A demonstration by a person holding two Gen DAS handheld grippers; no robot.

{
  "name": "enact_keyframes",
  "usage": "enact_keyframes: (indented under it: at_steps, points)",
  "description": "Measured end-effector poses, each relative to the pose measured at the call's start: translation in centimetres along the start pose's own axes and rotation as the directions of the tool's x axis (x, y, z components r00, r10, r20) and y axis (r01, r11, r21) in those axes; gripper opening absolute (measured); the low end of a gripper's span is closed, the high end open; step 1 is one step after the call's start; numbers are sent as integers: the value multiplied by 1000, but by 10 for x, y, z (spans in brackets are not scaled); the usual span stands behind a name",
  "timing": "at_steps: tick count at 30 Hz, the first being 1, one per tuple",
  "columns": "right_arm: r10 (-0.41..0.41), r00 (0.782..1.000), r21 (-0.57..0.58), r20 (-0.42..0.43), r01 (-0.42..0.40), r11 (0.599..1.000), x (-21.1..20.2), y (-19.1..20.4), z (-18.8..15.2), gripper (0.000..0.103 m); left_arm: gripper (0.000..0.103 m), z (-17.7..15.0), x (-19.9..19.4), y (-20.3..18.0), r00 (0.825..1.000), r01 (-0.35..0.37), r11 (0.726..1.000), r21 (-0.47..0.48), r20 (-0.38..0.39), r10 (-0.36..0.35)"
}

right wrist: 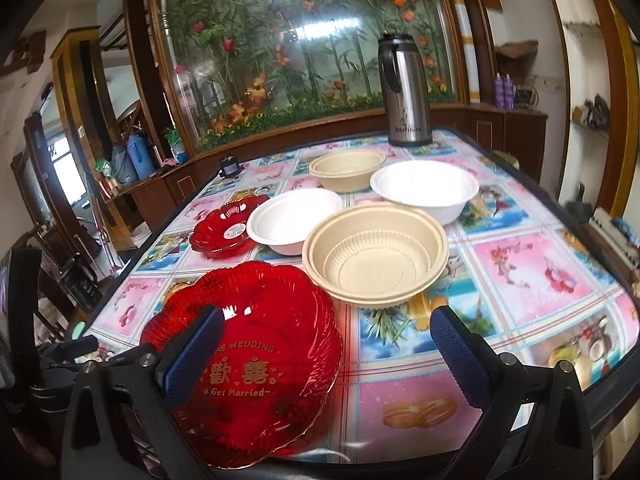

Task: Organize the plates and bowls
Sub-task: 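Lift the red plate stack and carry it toward the table edge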

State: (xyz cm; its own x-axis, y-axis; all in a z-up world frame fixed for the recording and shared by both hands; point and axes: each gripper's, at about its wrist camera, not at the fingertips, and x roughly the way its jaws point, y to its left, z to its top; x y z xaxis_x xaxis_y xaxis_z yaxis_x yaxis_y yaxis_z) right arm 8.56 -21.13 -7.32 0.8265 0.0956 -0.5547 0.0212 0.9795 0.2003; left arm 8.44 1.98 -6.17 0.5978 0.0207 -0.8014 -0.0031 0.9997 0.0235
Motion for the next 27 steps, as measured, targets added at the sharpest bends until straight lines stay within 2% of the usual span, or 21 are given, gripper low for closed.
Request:
enact_keyframes:
  at_steps: [8,12,16,20,26,27]
  points:
    - [9,1000,24,-7,-8,1000,4,-2,4,103,103,4,7,-3,1000,0,1000,5,-13,0]
    - [-4,999,13,-33,4,1000,10,1,3,102,103,5,20,-4,995,54,998,-11,-85,-55]
    - [-3,998,18,-66,4,1000,18,0,0,101,103,4,27,-8,991,71,997,4,-114,-70]
    - [-9,993,22,-115,11,1000,29,-1,-2,91,103,-1,35,-14,982,108,994,23,-159,-103]
    - [18,981,62,-191,-6,998,44,-6,-7,85,103,-2,36,-16,982,110,993,31,-158,-104]
    - [20,980,66,-199,-7,998,46,-6,-8,84,99,-3,37,-15,982,109,994,31,-158,-103]
